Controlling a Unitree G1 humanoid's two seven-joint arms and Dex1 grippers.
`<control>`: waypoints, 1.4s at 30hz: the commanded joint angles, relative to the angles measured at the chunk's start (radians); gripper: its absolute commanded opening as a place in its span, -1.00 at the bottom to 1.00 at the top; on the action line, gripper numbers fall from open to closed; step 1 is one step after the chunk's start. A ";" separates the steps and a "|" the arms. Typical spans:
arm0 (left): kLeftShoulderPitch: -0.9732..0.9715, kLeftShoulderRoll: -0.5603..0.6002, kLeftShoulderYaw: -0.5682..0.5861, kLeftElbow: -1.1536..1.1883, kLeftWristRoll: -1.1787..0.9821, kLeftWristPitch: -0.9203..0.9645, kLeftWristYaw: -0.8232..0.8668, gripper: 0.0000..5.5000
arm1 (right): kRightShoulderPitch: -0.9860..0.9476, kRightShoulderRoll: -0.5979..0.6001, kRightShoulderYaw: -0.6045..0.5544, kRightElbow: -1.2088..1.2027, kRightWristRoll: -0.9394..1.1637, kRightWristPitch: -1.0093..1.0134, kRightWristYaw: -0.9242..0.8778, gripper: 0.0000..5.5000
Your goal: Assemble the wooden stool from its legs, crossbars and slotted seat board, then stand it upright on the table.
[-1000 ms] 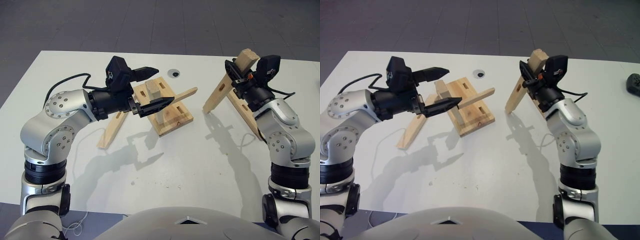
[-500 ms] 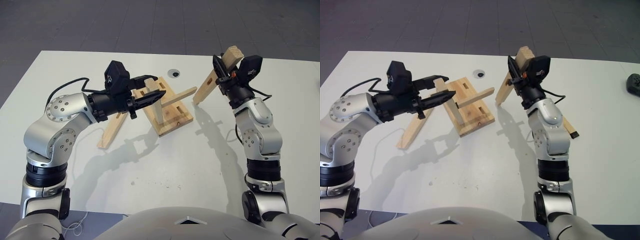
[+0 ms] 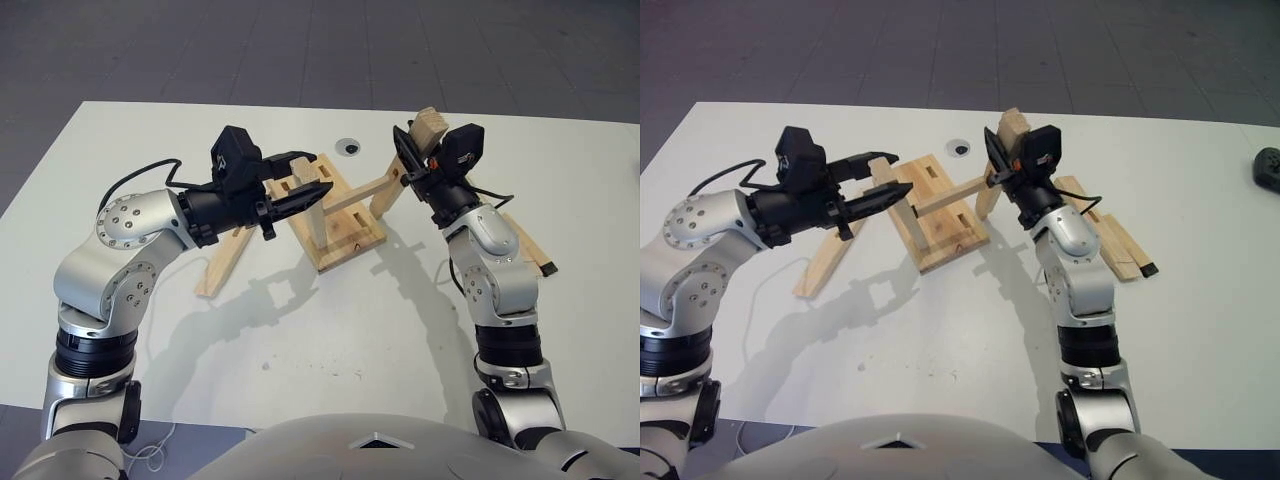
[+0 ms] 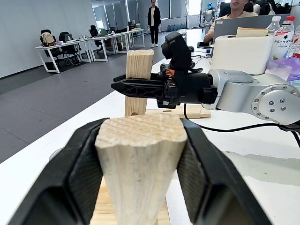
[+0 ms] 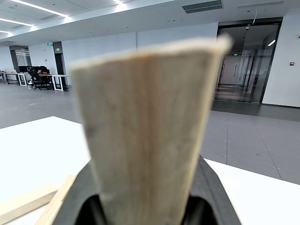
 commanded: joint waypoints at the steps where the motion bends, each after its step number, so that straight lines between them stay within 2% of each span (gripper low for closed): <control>1: 0.027 -0.002 -0.022 0.005 0.015 0.015 0.001 -0.24 | 0.022 0.020 0.019 -0.028 -0.012 -0.004 0.006 -0.62; 15: 0.101 -0.027 -0.062 -0.038 0.067 -0.028 0.056 -0.26 | 0.039 0.041 0.035 -0.087 -0.007 0.029 0.023 -0.62; 23: 0.172 -0.054 -0.076 -0.091 0.092 -0.035 0.126 -0.26 | 0.050 -0.008 0.010 -0.211 0.038 0.147 0.050 -0.62; 34: 0.160 -0.036 -0.083 -0.083 0.097 -0.037 0.108 -0.26 | 0.002 -0.013 0.008 -0.294 0.062 0.218 0.050 -0.63; 42: 0.152 -0.027 -0.089 -0.064 0.105 -0.049 0.090 -0.26 | 0.003 -0.012 -0.077 -0.275 0.239 0.382 0.085 -0.63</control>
